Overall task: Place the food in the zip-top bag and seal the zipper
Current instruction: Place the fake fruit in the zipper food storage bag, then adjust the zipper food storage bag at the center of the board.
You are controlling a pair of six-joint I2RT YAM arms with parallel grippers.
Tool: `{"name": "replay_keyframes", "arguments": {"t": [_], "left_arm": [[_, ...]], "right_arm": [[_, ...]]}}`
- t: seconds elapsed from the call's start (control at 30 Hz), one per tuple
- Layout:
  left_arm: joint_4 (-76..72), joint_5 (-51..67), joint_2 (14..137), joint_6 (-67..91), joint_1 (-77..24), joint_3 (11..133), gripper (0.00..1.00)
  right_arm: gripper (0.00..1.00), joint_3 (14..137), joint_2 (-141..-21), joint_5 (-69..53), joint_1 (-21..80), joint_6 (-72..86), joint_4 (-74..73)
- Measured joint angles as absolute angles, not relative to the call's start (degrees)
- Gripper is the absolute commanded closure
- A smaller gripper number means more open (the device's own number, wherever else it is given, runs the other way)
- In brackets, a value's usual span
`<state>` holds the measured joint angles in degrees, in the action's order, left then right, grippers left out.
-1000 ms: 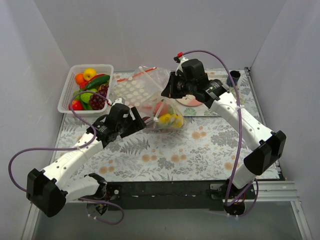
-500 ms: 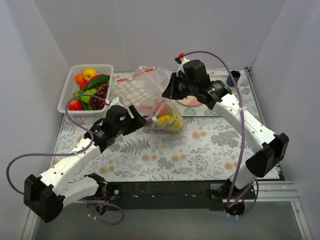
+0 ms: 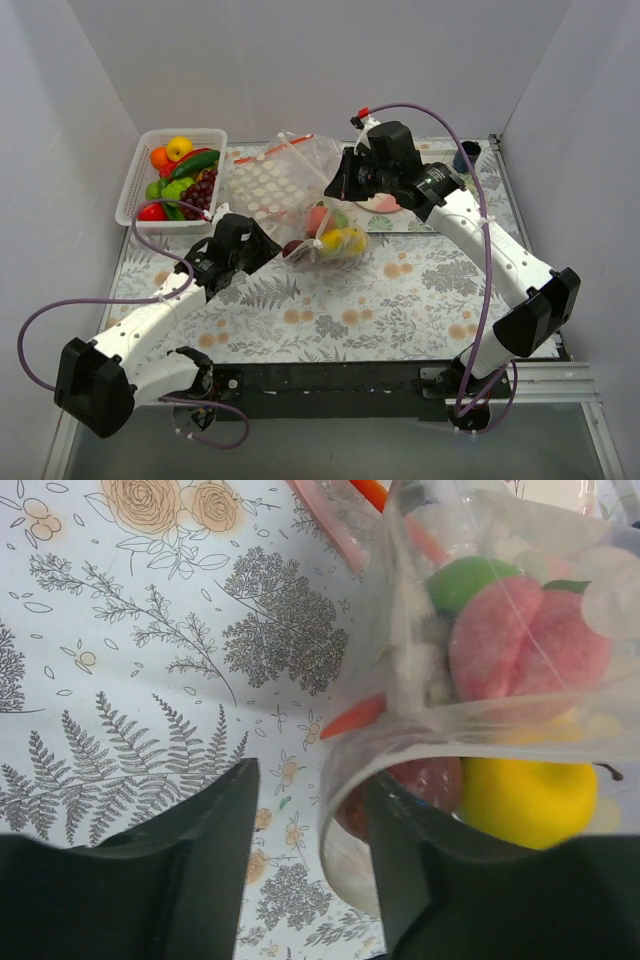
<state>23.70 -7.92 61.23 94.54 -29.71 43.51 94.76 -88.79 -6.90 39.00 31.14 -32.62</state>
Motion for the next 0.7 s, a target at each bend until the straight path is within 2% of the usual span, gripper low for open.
{"name": "replay_keyframes", "arguments": {"t": [0.03, 0.07, 0.17, 0.33, 0.53, 0.7], "left_arm": [[23.4, -7.9, 62.1, 94.5, -29.7, 43.5, 0.88], [23.1, -7.9, 62.4, 94.7, -29.7, 43.5, 1.00], [22.5, -8.0, 62.4, 94.1, -29.7, 44.1, 1.00], [25.6, -7.7, 63.2, 89.6, -29.7, 53.9, 1.00], [25.9, -4.0, 70.0, 85.4, -29.9, 69.8, 1.00], [26.1, -1.8, 77.1, 83.5, -30.3, 72.2, 1.00]], "right_arm": [[0.99, 94.8, -88.8, -7.0, 39.0, 31.1, -32.6], [0.99, 94.8, -88.7, -7.0, 39.0, 31.2, -32.6], [0.99, 94.8, -88.6, -7.3, 39.0, 31.1, -32.6], [0.99, 91.5, -87.3, -7.8, 39.1, 31.1, -31.4], [0.99, 84.5, -86.3, -7.9, 42.6, 31.1, -29.0], [0.99, 83.4, -86.3, -7.1, 44.3, 30.6, -29.3]]}}
